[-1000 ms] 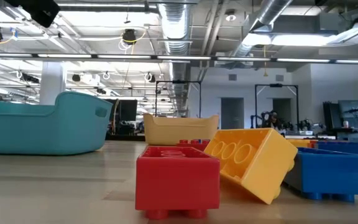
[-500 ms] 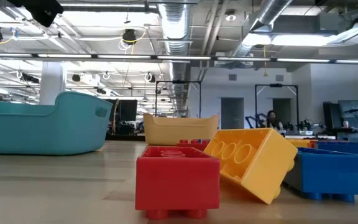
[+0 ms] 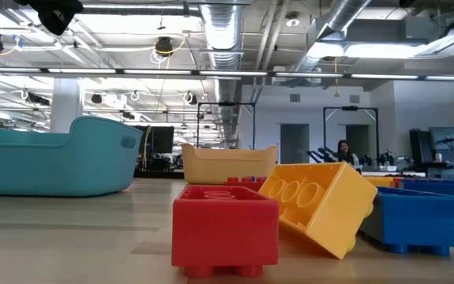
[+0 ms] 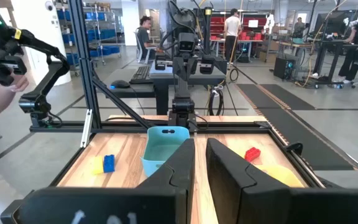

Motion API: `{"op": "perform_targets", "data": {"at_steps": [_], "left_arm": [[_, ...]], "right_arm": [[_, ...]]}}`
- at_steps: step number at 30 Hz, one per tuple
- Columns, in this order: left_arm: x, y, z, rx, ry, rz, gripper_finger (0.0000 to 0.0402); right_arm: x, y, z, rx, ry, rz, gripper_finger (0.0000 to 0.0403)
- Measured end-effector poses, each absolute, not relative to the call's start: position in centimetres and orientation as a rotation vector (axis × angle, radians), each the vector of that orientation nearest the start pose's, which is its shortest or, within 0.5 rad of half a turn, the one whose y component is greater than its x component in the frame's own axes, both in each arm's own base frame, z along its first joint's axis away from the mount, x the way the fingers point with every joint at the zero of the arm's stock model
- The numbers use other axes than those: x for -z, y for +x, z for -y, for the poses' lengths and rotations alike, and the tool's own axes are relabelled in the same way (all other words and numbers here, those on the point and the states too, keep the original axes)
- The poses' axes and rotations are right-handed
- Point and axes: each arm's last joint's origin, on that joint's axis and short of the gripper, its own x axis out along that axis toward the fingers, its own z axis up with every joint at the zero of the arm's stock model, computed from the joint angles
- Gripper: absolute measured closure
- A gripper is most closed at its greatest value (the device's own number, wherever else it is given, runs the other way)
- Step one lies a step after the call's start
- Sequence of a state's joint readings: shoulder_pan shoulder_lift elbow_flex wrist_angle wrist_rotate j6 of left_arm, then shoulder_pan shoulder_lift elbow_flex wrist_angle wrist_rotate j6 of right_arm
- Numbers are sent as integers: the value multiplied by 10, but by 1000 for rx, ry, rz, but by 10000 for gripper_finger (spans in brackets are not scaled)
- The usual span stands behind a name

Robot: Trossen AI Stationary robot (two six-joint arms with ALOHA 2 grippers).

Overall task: Sort & place blocks by color
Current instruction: Put the yellow game piece into the orange bin

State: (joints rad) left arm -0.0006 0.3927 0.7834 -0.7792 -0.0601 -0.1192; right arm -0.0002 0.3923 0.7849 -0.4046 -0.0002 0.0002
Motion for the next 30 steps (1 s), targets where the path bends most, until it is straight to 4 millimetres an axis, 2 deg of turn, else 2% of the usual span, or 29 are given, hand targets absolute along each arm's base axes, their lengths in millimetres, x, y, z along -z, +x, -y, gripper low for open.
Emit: {"op": "perform_targets", "data": {"at_steps": [4,10,14,19,26,30], "left_arm": [[-318,70,-2,-98,-78,-374,401],[-333,74,-6,-209,-38,-208,401],[-338,75,-7,-245,24,-176,390],[-348,85,-12,-415,104,-218,333],[-363,114,-21,-660,247,-365,238],[-358,130,-31,-721,235,-499,214]], "right_arm": [[-352,76,0,1,0,-12,336],[-352,76,0,0,0,-12,336],[-353,76,0,0,0,-12,336],[-352,76,0,1,0,-11,336],[-352,76,0,1,0,-12,336],[-352,76,0,0,0,-12,336]]}}
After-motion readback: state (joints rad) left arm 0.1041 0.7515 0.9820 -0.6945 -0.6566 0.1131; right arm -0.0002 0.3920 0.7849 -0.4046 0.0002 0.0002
